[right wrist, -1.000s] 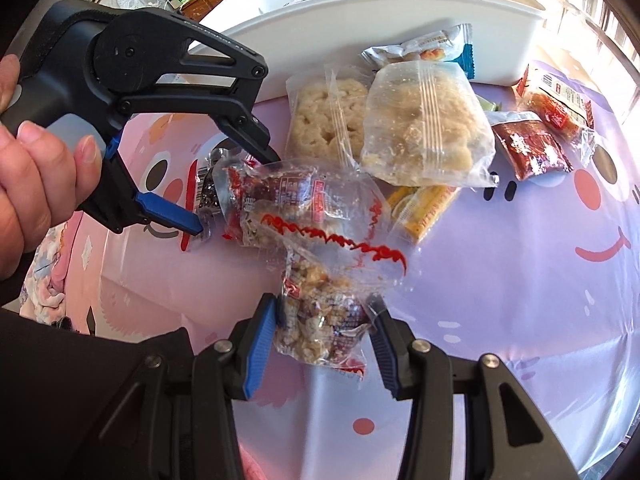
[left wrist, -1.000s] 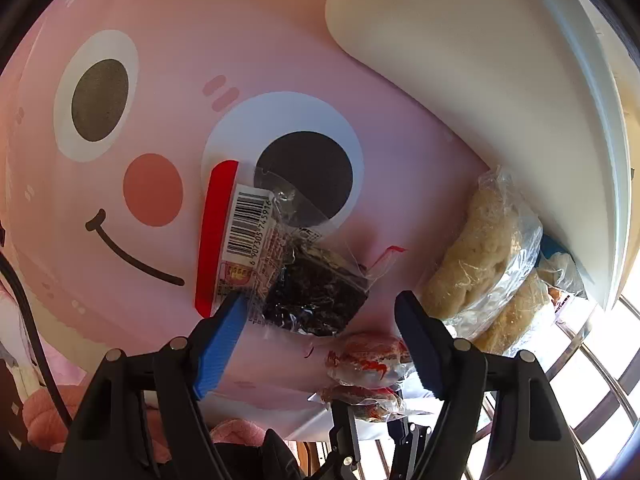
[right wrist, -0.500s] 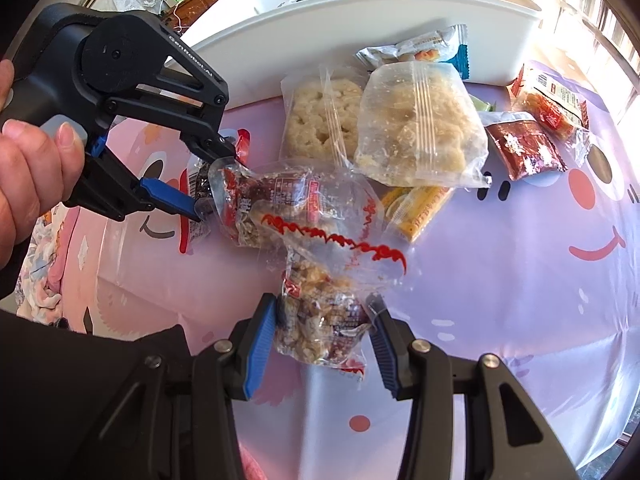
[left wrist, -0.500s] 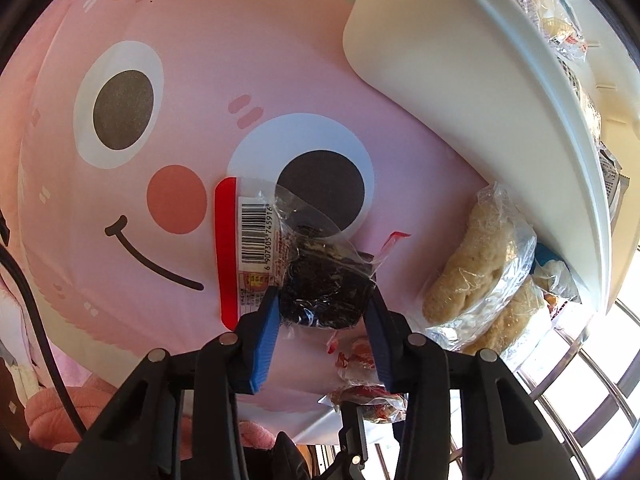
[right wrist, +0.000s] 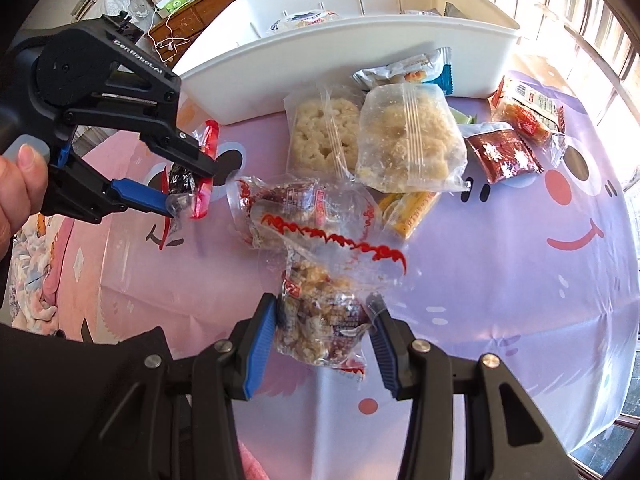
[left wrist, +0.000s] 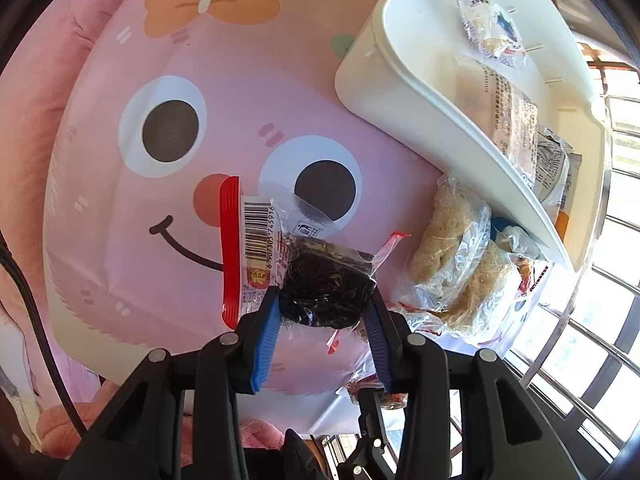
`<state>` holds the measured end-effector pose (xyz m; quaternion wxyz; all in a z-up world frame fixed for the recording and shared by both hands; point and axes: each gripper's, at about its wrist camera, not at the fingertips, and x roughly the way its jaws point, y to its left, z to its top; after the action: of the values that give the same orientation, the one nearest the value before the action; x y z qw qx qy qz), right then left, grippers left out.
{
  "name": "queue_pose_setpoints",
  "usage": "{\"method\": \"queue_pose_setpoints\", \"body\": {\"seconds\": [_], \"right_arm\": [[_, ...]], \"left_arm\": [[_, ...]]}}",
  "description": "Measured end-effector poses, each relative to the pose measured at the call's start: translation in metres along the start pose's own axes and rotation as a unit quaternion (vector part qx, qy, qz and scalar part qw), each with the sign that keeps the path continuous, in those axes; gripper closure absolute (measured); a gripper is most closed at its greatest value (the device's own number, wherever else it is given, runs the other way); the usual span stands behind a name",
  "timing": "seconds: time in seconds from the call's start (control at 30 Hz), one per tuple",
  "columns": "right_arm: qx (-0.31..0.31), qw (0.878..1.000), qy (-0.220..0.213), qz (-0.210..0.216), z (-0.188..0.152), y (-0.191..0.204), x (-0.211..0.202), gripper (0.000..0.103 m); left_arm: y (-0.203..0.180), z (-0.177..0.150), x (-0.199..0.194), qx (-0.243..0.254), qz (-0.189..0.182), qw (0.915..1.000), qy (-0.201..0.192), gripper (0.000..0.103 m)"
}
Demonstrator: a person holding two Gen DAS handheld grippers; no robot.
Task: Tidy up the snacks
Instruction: 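Carry both bags over the white basket and open both grippers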
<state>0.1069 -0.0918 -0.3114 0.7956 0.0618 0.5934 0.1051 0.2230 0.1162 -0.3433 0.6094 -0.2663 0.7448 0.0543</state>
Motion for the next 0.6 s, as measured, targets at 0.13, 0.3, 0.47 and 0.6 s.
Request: {"method": "queue_pose_setpoints", "body": {"seconds": [0.13,0.3,0.47,0.6], "right_arm": [[0.008,1.000,-0.013,0.001,0.001,0.008,-0.014,0.057],[0.013,0.999,-0.033,-0.008,0.003,0.018,-0.035,0.057],[0.015,0.998,-0.054,-0.017,0.010,0.025,-0.056,0.057],[0.009,0.998,-0.065,-0.022,0.025,0.026,-0.069,0.057]], "left_arm": [[0.006,-0.016,-0.024,0.031,-0.008,0.9993,-0.021,0.064],[0.006,-0.026,-0.052,0.083,-0.008,0.9958,-0.037,0.064],[0.003,-0.039,-0.083,0.122,-0.012,0.9913,-0.049,0.064],[-0.004,-0.043,-0.106,0.145,-0.020,0.9877,-0.055,0.064]]}}
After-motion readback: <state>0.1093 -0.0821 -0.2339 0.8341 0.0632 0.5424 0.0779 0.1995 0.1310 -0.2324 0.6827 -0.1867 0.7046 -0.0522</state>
